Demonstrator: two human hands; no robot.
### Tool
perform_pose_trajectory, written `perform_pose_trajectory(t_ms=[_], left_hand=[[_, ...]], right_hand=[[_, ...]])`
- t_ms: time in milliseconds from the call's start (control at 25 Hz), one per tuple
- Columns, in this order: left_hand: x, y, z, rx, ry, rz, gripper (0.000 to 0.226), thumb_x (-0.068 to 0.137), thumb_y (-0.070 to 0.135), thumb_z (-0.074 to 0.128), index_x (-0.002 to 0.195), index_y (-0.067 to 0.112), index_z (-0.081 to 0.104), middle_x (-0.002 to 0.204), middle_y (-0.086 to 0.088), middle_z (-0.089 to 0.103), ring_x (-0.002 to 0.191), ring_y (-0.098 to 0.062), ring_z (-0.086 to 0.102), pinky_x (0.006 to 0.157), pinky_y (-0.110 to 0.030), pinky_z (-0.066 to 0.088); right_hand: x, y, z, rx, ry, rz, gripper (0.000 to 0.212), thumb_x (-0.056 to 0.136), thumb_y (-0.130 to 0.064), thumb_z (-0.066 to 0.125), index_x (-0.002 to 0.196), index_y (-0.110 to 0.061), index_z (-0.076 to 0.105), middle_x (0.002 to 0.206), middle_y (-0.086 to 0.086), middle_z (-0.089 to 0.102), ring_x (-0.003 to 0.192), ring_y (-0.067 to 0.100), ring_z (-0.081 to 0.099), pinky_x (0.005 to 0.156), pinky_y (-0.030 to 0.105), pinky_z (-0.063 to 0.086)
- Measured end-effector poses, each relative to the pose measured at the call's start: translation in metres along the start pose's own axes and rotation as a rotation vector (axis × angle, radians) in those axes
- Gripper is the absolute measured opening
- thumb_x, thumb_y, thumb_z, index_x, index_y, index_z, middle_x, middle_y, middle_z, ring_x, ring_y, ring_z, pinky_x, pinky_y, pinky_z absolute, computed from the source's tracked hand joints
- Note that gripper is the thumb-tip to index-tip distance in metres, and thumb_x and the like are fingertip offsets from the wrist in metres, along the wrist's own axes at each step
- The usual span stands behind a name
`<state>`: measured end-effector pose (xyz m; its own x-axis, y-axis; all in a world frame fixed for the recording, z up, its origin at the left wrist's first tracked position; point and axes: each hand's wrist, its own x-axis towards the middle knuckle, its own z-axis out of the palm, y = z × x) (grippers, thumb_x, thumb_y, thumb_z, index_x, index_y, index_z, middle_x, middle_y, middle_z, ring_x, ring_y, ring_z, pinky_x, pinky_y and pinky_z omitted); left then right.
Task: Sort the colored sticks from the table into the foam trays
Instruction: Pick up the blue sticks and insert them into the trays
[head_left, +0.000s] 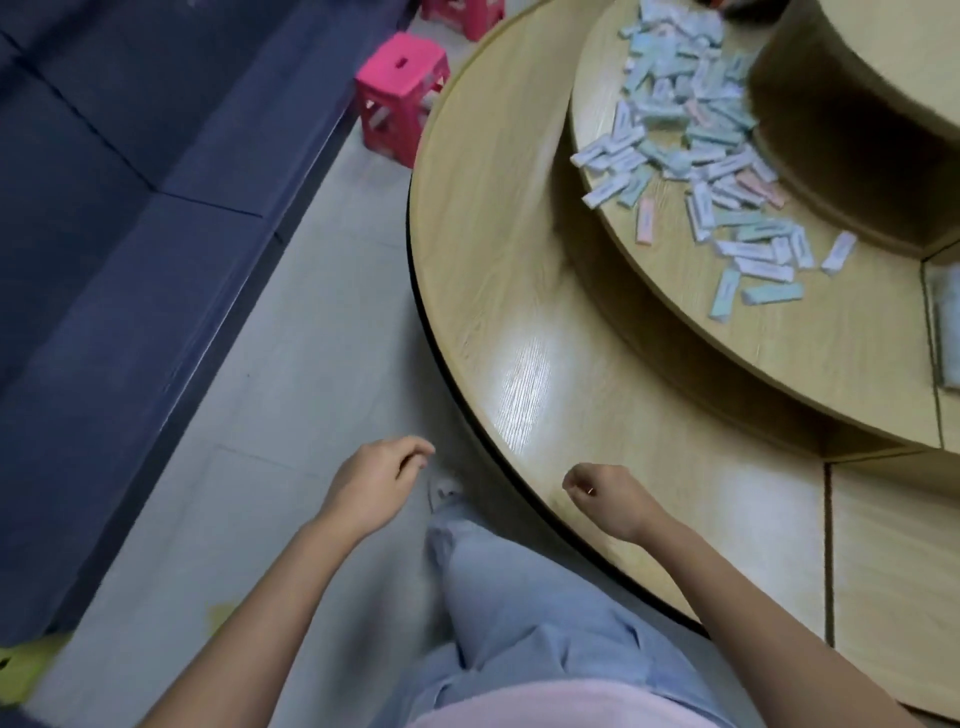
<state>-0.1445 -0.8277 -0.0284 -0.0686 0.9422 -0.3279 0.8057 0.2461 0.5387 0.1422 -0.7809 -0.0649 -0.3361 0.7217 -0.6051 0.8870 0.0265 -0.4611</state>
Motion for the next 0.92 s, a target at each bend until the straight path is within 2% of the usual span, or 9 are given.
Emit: perform_pose_trajectory(t_ms=[200,440,560,680,800,920], left_hand=[[0.1,-0.017,-0.043,0.101,-0.127,0.094,0.022,0.095,0.022,0.051,0.111,0.022,0.066,0.111,0.005,0.067,0.1,-0.015,0.061,0.084,-0.027,0.044],[0.201,-0.027,-0.089,0.182,-0.331,0.237,0.023,0.096,0.022,0.047,0.111,0.024,0.065,0.111,0.01,0.066,0.1,-0.009,0.06,0.085,-0.022,0.045],[0.253,-0.02,-0.096,0.139,-0.412,0.294,0.023,0.095,0.021,0.05,0.11,0.026,0.066,0.107,0.014,0.066,0.094,-0.003,0.059,0.081,-0.011,0.042],[0.326,-0.003,-0.105,0.159,-0.527,0.403,0.023,0.096,0.02,0.049,0.112,0.025,0.065,0.107,0.014,0.065,0.091,0.005,0.054,0.073,0.0,0.035],[0.421,0.03,-0.132,0.249,-0.659,0.576,0.025,0.097,0.02,0.046,0.116,0.024,0.063,0.114,0.012,0.063,0.1,-0.001,0.056,0.078,-0.008,0.039],[0.51,0.082,-0.16,0.277,-0.623,0.703,0.025,0.097,0.021,0.046,0.116,0.023,0.063,0.115,0.009,0.064,0.103,-0.006,0.058,0.085,-0.021,0.045]], right_hand=[[0.086,-0.035,-0.033,0.099,0.065,0.083,0.021,0.092,-0.018,0.045,0.103,-0.016,0.064,0.105,0.002,0.066,0.09,0.017,0.059,0.078,0.028,0.049],[0.174,-0.116,-0.139,0.262,0.257,0.07,0.023,0.093,-0.019,0.046,0.107,-0.017,0.063,0.108,0.0,0.065,0.095,0.017,0.06,0.082,0.032,0.05],[0.199,-0.135,-0.18,0.292,0.336,0.105,0.022,0.092,-0.019,0.047,0.107,-0.016,0.064,0.105,0.001,0.066,0.096,0.018,0.06,0.083,0.036,0.049],[0.224,-0.138,-0.208,0.365,0.42,0.217,0.022,0.092,-0.018,0.048,0.107,-0.016,0.064,0.107,-0.001,0.065,0.098,0.016,0.059,0.084,0.032,0.048],[0.246,-0.14,-0.232,0.463,0.523,0.335,0.02,0.093,-0.017,0.049,0.106,-0.016,0.064,0.102,-0.005,0.063,0.092,0.011,0.057,0.077,0.027,0.044],[0.258,-0.142,-0.27,0.541,0.637,0.429,0.018,0.094,-0.017,0.051,0.104,-0.016,0.065,0.094,-0.006,0.06,0.082,0.01,0.054,0.068,0.023,0.039]])
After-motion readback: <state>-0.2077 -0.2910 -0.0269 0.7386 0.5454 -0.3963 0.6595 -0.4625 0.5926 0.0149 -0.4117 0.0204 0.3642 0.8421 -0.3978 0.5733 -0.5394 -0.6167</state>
